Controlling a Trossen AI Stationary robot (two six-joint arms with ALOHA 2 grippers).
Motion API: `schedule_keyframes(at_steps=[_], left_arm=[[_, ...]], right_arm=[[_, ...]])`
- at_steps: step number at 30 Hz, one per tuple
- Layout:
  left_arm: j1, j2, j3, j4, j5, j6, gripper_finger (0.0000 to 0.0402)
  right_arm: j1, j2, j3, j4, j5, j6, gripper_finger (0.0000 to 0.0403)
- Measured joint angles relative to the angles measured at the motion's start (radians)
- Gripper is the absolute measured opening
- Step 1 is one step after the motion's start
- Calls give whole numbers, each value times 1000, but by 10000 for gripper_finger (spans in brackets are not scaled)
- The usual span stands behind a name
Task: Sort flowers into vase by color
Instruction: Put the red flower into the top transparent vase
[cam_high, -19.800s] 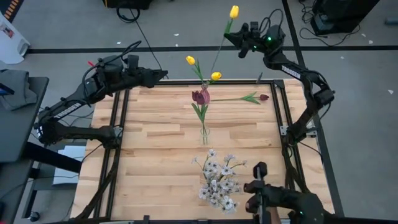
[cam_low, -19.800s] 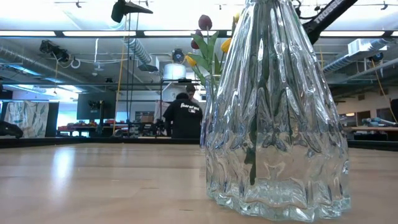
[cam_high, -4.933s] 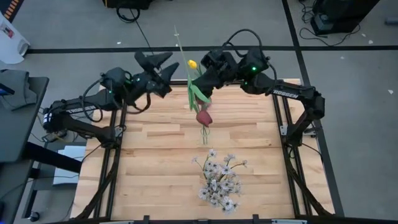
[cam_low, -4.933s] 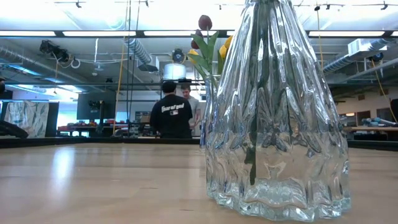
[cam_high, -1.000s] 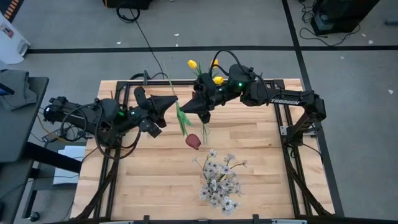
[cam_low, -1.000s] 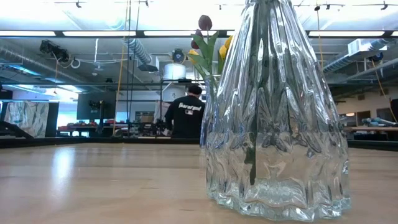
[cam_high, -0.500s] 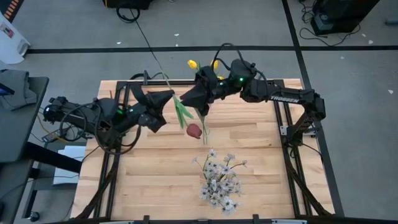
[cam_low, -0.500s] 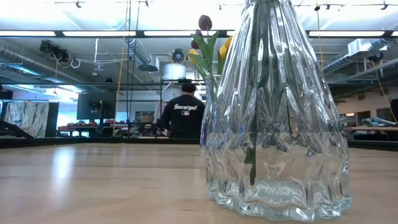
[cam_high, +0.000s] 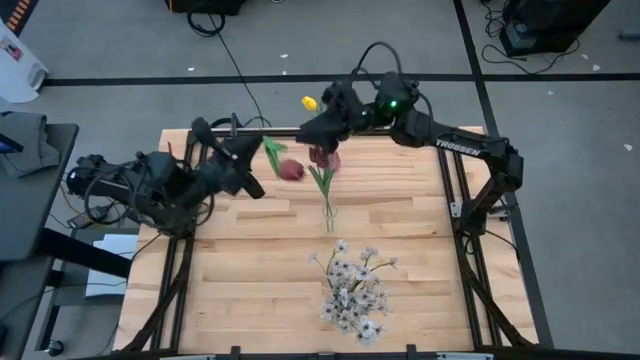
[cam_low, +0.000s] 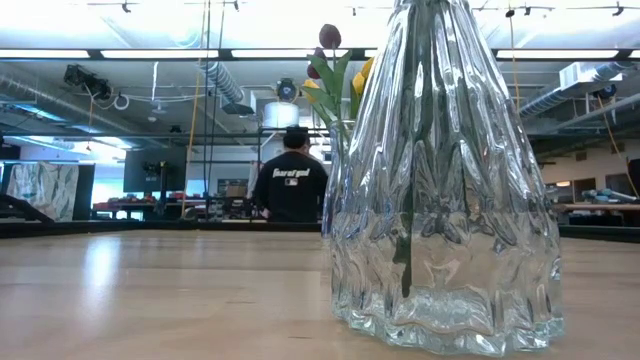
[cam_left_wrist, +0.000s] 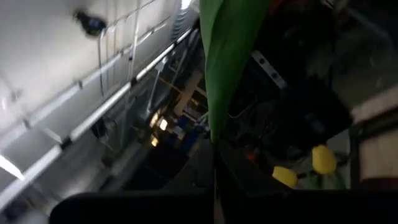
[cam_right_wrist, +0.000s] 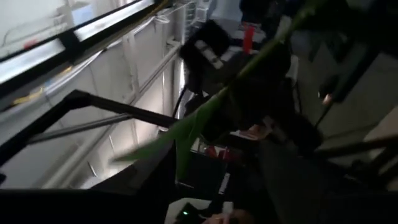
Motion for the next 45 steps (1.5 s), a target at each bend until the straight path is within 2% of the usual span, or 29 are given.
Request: schedule_keyframes(at_steps=[6, 13, 16, 21, 28, 31, 33, 36, 41, 45], left_arm=[[0, -45, 0, -1, -32, -266, 7], [0, -90, 1, -24, -29, -645, 7], [0, -99, 1, -40, -13, -781, 7], [0, -101, 1, -52, 70, -1010, 7], [35, -75, 1, -261, 72, -1343, 7], [63, -46, 1, -371, 80, -1438, 7], [90, -17, 0, -410, 118, -1469, 7], [142, 31, -1, -410, 250, -1466, 7], [218, 95, -1, -335, 461, -1477, 7], [246, 140, -1, -254, 546, -1464, 7]], right_arm=[[-107, -17, 0, 56, -92, -74, 242], [-263, -49, 0, 63, -167, -210, 242], [-335, -67, 0, 63, -196, -279, 241], [-464, -111, 0, 62, -255, -401, 241], [-641, -186, 0, 46, -341, -521, 240], [-695, -218, 0, 33, -389, -542, 240], [-723, -233, 0, 25, -427, -552, 240], [-745, -254, 0, 8, -479, -573, 240], [-764, -270, 0, -6, -551, -590, 240], [-775, -271, 0, -9, -598, -583, 240]])
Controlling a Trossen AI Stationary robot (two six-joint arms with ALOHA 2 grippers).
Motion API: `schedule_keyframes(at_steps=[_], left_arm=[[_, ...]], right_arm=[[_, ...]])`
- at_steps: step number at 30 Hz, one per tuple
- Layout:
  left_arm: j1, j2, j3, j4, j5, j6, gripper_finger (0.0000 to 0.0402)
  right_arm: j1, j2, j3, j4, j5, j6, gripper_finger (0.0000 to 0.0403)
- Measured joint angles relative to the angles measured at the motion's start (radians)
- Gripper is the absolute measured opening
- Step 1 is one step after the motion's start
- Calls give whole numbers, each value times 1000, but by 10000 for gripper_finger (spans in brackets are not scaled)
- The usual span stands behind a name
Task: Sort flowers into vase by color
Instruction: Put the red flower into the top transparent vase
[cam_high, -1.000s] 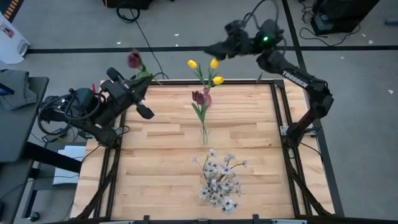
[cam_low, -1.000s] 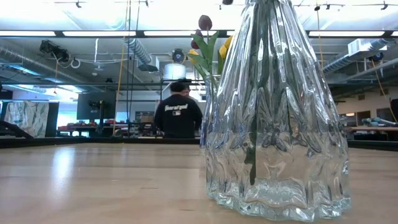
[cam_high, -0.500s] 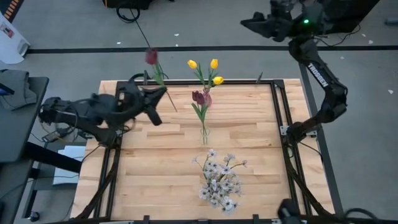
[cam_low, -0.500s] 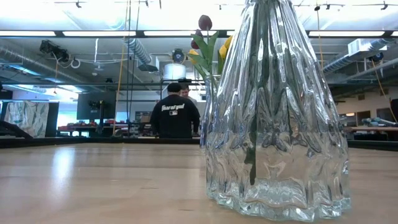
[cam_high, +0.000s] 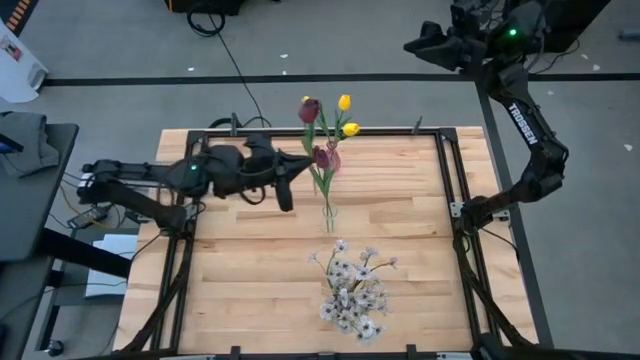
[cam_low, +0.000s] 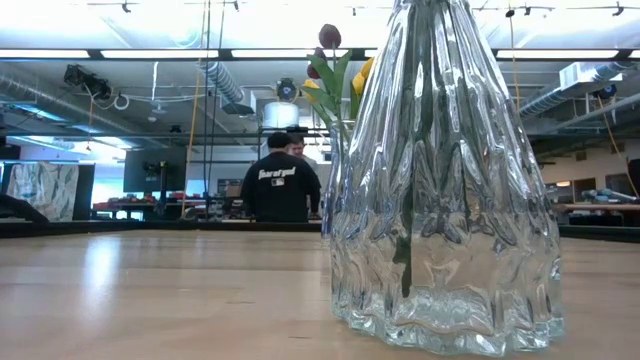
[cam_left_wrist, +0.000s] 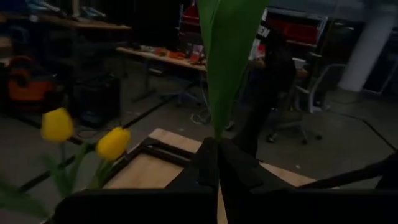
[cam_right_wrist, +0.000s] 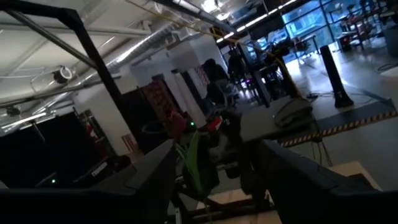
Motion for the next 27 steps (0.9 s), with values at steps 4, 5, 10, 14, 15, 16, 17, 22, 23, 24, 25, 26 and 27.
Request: schedule_keyframes(at_steps=[4, 5, 10, 14, 15, 16, 17, 22, 23, 24, 25, 26, 27], left_arm=[[37, 58, 0, 52, 93, -9, 7], [43, 70, 0, 54, 110, -16, 7], [54, 111, -77, 158, 179, -62, 7], [62, 77, -248, 379, 192, -110, 7], [67, 64, -292, 432, 191, -123, 7], [72, 54, -336, 491, 189, -137, 7], [77, 48, -375, 555, 187, -139, 7], [83, 33, -488, 709, 180, -122, 7], [83, 33, -494, 695, 179, -121, 7], [84, 38, -495, 681, 184, -115, 7], [84, 45, -493, 676, 195, -105, 7], [84, 47, -493, 666, 202, -87, 7], [84, 47, -493, 657, 205, -72, 7]], right_arm=[[-19, -1, 0, -2, -6, -1, 240], [-28, 0, 0, -3, -5, -1, 240], [-88, 0, 0, -3, -15, -6, 240], [-146, -2, 0, -2, -20, 0, 240], [-161, -3, 0, -3, -20, 0, 240], [-173, -5, 0, -3, -19, 0, 240], [-183, -7, 0, -3, -19, 1, 240], [-200, -14, 0, 0, -17, 3, 240], [-198, -14, 0, -2, -14, 3, 240], [-198, -13, 0, -3, -9, 3, 240], [-197, -13, 0, -3, -2, 3, 240], [-198, -13, 0, -2, 6, 3, 240], [-198, -13, 0, 0, 12, 3, 240]])
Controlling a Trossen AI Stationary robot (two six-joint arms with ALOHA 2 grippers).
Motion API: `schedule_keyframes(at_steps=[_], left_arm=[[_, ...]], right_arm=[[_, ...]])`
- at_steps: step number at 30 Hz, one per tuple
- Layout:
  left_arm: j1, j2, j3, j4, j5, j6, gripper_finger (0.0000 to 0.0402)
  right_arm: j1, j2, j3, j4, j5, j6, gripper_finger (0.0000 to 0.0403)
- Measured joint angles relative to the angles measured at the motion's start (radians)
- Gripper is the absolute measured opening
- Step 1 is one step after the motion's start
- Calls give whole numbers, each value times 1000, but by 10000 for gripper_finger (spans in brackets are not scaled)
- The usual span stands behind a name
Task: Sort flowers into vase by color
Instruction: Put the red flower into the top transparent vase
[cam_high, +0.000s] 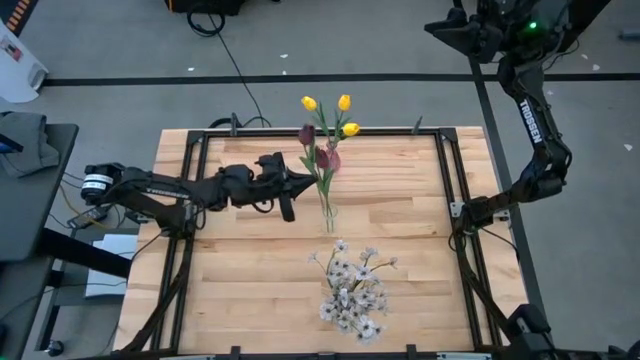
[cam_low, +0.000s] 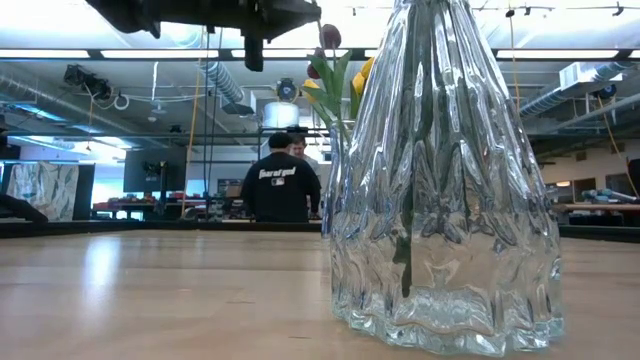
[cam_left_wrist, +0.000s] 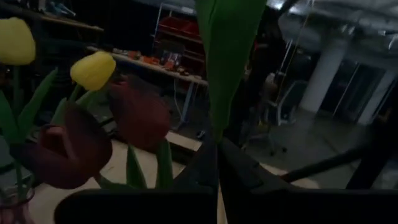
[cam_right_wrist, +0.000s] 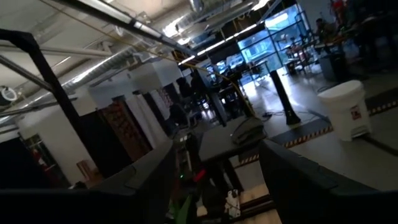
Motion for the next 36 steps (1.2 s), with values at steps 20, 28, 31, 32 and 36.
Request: schedule_keyframes(at_steps=[20, 28, 31, 32, 36], left_arm=[[36, 16, 1, -88, 67, 91, 7], [36, 146, 1, 100, 138, 8, 7], [23, 173, 1, 104, 138, 1, 7], [18, 178, 1, 101, 138, 8, 7], [14, 188, 1, 89, 147, 14, 7]], right_arm=[[0, 0, 0, -1, 41, -30, 240], [0, 0, 0, 0, 41, -53, 240], [0, 0, 0, 0, 36, -56, 240], [0, 0, 0, 0, 32, -57, 240], [0, 0, 0, 0, 12, -58, 240]])
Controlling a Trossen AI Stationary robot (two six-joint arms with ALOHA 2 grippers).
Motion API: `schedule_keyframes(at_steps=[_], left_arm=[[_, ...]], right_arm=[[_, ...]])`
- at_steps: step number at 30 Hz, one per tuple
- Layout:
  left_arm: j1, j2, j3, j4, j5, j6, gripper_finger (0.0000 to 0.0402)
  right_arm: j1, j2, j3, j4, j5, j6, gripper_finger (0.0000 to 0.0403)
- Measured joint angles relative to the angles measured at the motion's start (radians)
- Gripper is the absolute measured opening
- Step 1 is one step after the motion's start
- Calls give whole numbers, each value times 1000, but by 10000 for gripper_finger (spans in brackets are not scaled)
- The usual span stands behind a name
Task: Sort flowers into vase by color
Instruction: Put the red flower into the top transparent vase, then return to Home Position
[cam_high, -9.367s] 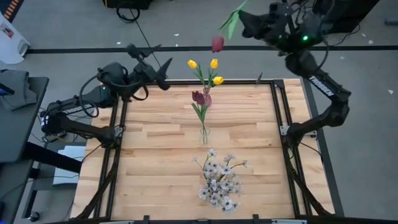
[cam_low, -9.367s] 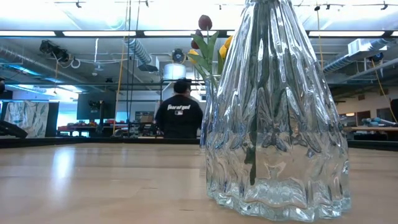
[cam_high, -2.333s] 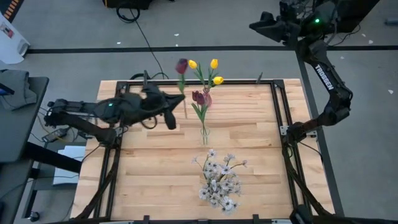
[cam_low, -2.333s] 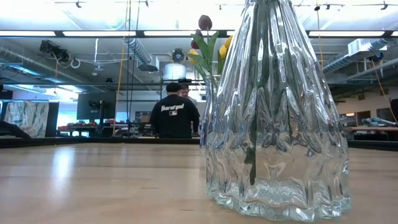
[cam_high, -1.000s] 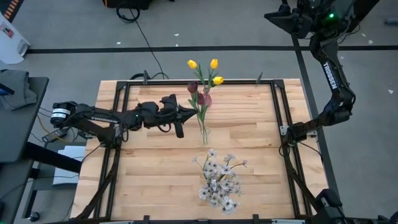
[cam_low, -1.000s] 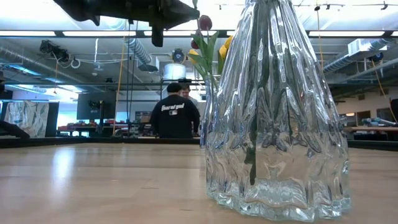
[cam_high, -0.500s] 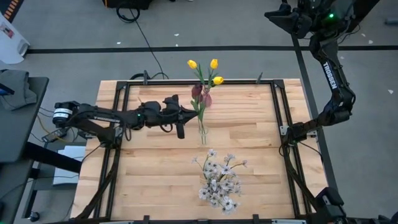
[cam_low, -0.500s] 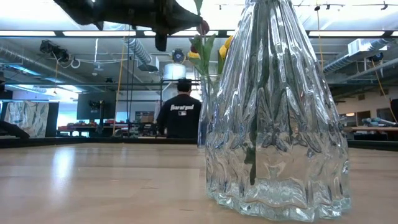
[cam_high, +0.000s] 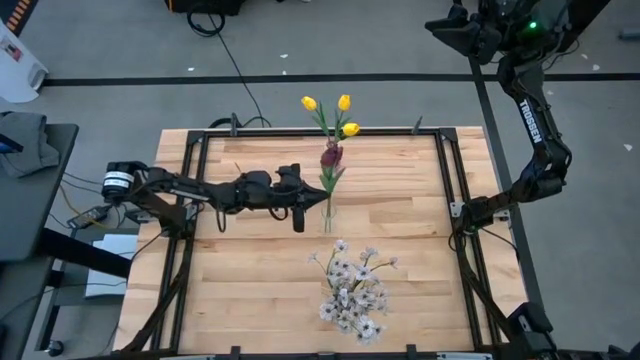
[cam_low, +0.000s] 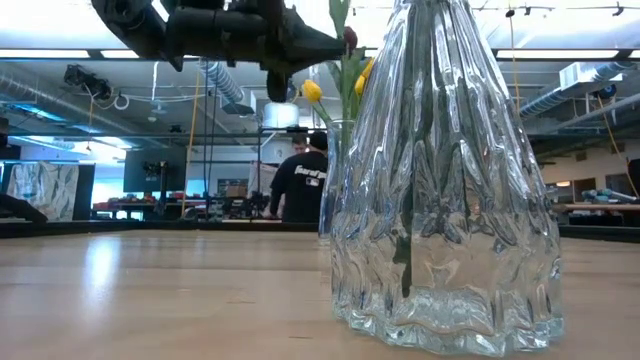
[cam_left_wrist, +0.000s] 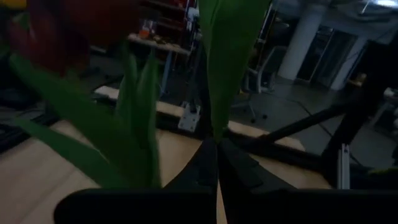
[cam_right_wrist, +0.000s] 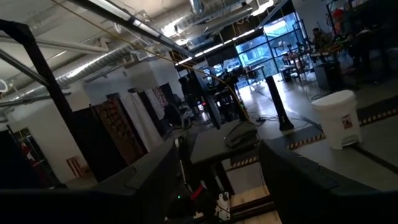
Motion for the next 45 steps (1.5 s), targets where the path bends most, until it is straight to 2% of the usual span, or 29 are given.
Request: schedule_keyframes(at_steps=[9, 15, 20, 31, 35, 39, 42, 45], left_arm=[[0, 13, 0, -145, 29, 70, 11], [1, 12, 0, -137, 29, 94, 37], [3, 12, 0, -106, 33, 76, 89], [6, -9, 0, -78, 33, 40, 250], [6, -106, 0, -155, 44, 26, 278], [6, -271, 1, -366, 10, 78, 282], [5, -418, 1, -578, -73, 100, 282], [6, -551, 1, -760, -165, 101, 282]], right_arm=[[0, 0, 0, 0, -9, -31, 240], [0, 0, 0, 0, -9, -48, 240], [0, 0, 0, 0, 2, -51, 240], [0, 0, 0, 0, 2, -51, 240], [0, 0, 0, -1, -17, -50, 240], [0, 0, 0, -3, 4, -50, 240], [0, 0, 0, -5, 70, -50, 240], [0, -4, 0, -86, 201, -53, 240]])
